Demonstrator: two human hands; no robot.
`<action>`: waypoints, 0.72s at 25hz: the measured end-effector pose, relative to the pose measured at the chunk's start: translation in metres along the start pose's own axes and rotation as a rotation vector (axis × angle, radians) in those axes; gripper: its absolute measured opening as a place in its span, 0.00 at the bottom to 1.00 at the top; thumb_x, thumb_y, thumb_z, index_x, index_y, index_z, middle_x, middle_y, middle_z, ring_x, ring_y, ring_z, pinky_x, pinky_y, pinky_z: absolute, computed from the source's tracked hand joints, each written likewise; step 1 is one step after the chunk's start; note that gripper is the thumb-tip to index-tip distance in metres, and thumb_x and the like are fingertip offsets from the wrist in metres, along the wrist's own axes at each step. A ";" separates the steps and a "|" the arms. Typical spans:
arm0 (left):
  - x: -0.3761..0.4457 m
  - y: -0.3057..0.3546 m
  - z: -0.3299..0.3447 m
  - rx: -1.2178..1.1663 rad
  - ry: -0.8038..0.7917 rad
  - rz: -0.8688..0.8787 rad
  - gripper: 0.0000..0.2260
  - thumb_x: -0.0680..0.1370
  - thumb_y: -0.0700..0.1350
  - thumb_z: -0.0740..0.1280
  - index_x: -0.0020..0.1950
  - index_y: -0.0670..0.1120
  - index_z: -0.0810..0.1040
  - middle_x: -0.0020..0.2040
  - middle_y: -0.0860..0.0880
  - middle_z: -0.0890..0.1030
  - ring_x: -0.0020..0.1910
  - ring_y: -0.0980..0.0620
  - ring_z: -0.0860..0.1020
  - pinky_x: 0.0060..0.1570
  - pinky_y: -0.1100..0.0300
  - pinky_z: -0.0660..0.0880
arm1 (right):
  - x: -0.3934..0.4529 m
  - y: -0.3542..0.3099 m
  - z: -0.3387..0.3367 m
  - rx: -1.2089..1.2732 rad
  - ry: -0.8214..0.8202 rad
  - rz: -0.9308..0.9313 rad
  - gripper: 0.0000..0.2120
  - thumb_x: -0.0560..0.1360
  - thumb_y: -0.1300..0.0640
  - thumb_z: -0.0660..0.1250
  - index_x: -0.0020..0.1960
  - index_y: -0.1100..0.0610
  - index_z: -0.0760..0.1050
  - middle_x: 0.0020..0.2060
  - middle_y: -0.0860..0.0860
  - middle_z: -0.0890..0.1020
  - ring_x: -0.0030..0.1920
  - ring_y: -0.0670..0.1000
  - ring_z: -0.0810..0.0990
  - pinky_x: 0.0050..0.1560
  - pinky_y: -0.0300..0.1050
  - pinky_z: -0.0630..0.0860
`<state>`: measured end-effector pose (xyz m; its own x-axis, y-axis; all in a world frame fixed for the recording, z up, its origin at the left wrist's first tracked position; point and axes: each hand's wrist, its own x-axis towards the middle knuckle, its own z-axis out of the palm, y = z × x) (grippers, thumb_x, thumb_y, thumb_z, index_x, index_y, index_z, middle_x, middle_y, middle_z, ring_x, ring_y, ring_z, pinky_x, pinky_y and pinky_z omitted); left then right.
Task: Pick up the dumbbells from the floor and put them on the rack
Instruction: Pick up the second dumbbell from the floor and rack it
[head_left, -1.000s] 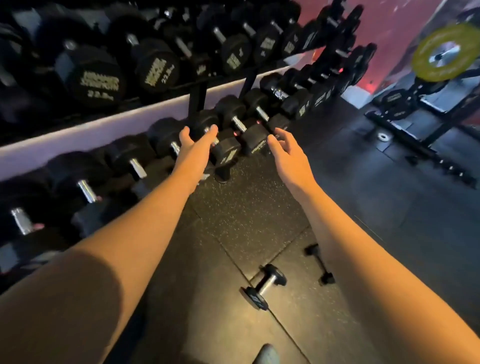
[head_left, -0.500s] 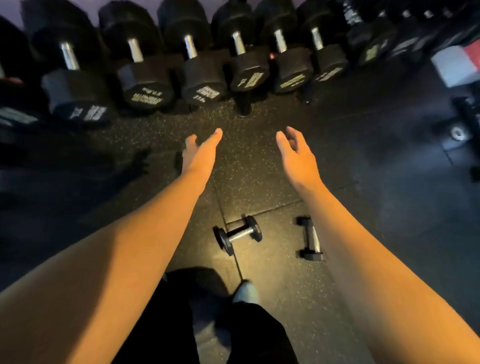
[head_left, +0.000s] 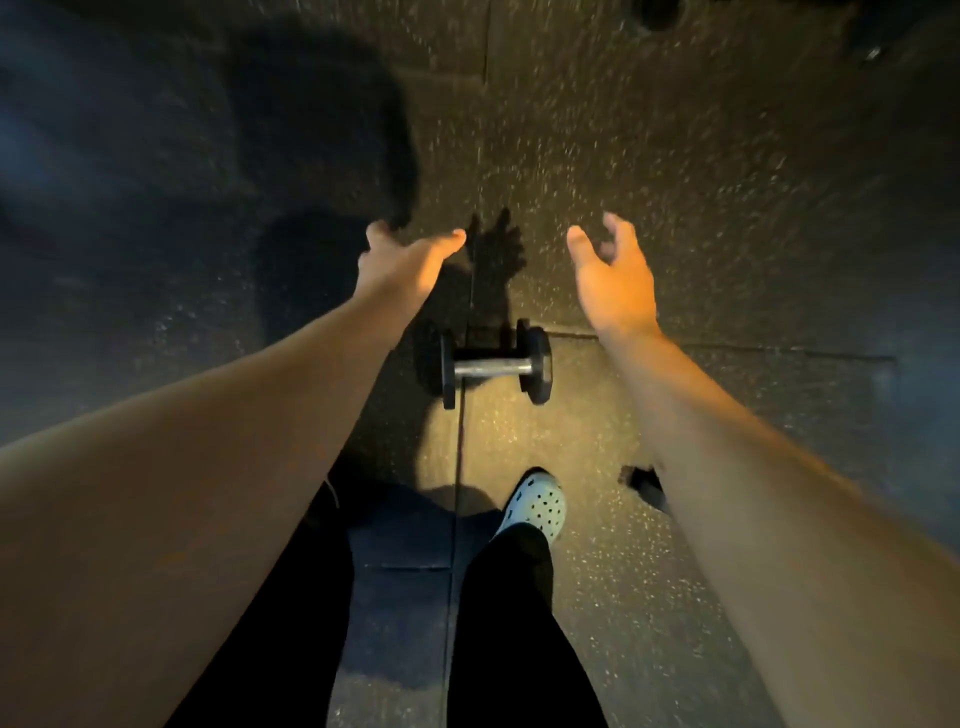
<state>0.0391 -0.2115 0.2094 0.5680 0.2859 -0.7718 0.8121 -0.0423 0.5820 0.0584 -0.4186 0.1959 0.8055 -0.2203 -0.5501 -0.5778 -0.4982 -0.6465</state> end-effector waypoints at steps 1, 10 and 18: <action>0.016 -0.023 0.013 0.027 -0.005 -0.021 0.42 0.73 0.61 0.72 0.81 0.50 0.56 0.74 0.46 0.69 0.70 0.44 0.70 0.58 0.54 0.65 | 0.013 0.026 0.013 -0.009 -0.007 0.011 0.31 0.79 0.38 0.62 0.79 0.46 0.60 0.75 0.52 0.68 0.73 0.54 0.68 0.72 0.53 0.67; 0.154 -0.210 0.106 0.203 0.097 -0.179 0.39 0.73 0.58 0.74 0.77 0.46 0.60 0.69 0.44 0.72 0.64 0.42 0.74 0.51 0.52 0.70 | 0.111 0.215 0.127 -0.174 -0.034 0.123 0.34 0.77 0.40 0.66 0.78 0.45 0.59 0.70 0.53 0.72 0.67 0.56 0.73 0.60 0.49 0.72; 0.189 -0.236 0.138 0.336 0.101 -0.230 0.17 0.80 0.41 0.65 0.69 0.40 0.72 0.47 0.45 0.73 0.36 0.50 0.72 0.42 0.57 0.71 | 0.143 0.254 0.152 -0.261 -0.027 0.347 0.19 0.76 0.60 0.70 0.66 0.57 0.74 0.57 0.56 0.79 0.41 0.51 0.77 0.30 0.40 0.68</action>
<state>-0.0261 -0.2799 -0.1094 0.3643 0.4158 -0.8333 0.9242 -0.2719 0.2683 0.0072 -0.4492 -0.1269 0.5639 -0.3915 -0.7271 -0.7581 -0.5946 -0.2678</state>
